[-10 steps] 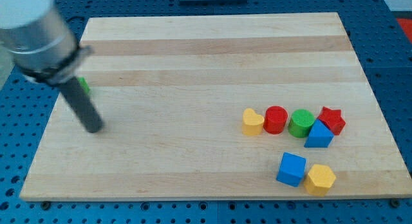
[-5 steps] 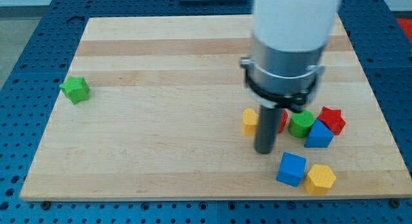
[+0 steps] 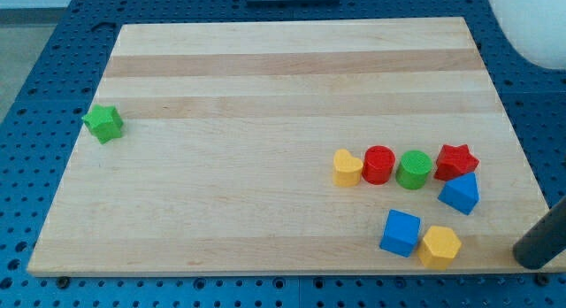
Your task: Push the yellow hexagon closer to the green star
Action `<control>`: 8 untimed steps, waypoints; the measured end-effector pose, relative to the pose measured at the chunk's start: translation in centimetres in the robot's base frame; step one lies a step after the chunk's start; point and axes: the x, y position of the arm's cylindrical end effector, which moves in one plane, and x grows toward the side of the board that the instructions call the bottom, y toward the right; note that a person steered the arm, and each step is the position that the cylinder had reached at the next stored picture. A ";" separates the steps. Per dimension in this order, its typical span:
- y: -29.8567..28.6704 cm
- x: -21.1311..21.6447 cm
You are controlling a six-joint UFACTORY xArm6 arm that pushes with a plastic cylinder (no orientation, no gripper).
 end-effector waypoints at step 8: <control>-44.2 -13.3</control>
